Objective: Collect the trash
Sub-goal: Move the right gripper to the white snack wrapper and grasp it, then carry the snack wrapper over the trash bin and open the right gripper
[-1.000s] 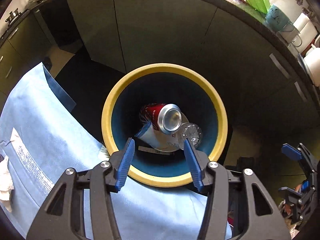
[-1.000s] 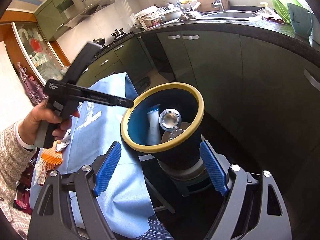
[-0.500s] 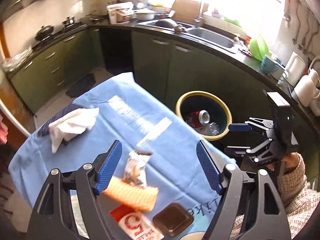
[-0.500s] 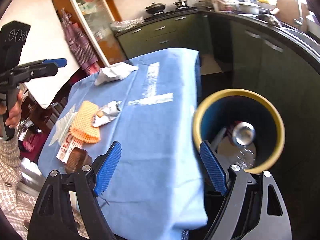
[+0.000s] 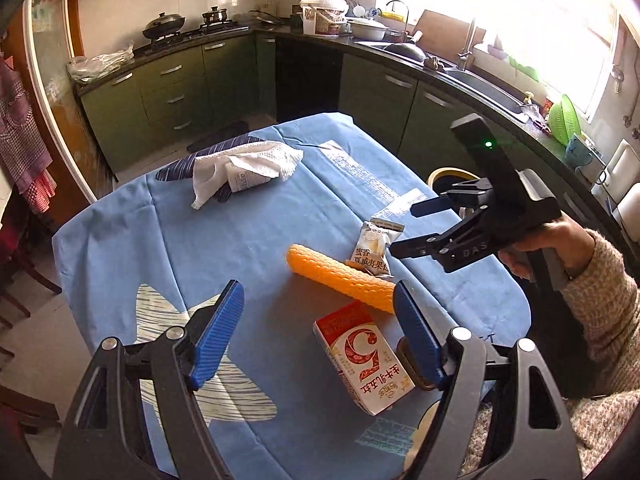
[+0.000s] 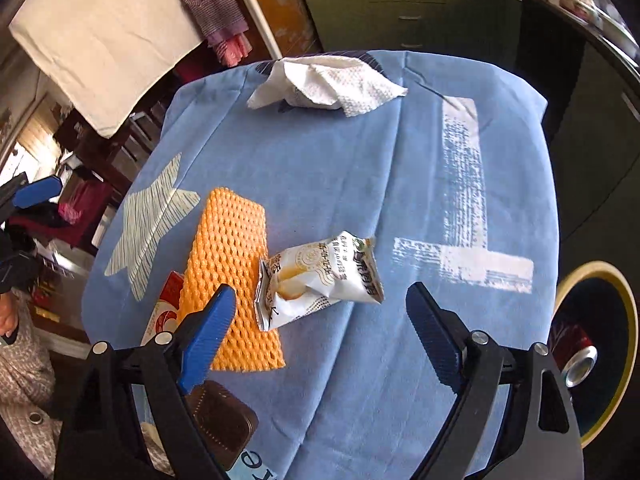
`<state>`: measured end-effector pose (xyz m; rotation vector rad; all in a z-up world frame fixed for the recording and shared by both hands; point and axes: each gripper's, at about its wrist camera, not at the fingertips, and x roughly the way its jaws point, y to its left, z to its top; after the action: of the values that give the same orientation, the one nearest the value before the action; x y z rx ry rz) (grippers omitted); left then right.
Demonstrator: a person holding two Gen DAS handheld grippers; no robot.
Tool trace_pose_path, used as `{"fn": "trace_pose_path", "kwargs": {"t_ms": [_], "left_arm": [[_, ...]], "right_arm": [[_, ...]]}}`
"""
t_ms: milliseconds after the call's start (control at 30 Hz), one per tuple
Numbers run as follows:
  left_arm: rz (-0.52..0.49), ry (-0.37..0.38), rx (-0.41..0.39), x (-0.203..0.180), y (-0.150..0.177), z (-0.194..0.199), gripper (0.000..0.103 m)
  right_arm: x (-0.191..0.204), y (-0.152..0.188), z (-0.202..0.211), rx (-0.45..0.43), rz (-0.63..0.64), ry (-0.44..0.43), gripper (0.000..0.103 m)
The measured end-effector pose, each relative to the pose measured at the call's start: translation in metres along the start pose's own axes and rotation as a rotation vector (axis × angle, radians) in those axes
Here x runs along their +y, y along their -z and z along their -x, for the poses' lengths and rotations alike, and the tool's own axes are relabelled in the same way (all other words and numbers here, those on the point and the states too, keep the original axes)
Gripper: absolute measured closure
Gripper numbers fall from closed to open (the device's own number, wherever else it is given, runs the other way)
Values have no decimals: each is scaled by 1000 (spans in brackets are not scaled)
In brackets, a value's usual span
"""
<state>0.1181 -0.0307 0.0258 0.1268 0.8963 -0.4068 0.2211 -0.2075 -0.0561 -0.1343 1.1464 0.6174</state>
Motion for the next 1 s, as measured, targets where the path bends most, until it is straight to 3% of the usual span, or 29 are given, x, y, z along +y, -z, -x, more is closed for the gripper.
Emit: {"fn": "trace_pose_path", "kwargs": {"t_ms": [200, 500, 533, 567, 633, 700, 1000], "left_arm": [[0, 7, 0, 0, 6, 0, 30], [-3, 7, 16, -2, 10, -3, 30], [-5, 8, 17, -2, 10, -3, 30], [-8, 7, 17, -3, 11, -3, 30], [-11, 4, 19, -3, 11, -3, 30], [-11, 4, 22, -3, 11, -3, 30], [-21, 7, 31, -7, 12, -6, 30]], "right_arm": [[4, -6, -24, 101, 75, 44, 16], [-1, -17, -54, 171, 53, -27, 16], [-1, -17, -56, 174, 45, -29, 18], [-2, -17, -57, 176, 38, -35, 28], [-2, -17, -55, 163, 24, -42, 32], [-2, -16, -48, 143, 15, -40, 45], [-9, -9, -3, 46, 5, -9, 48]]}}
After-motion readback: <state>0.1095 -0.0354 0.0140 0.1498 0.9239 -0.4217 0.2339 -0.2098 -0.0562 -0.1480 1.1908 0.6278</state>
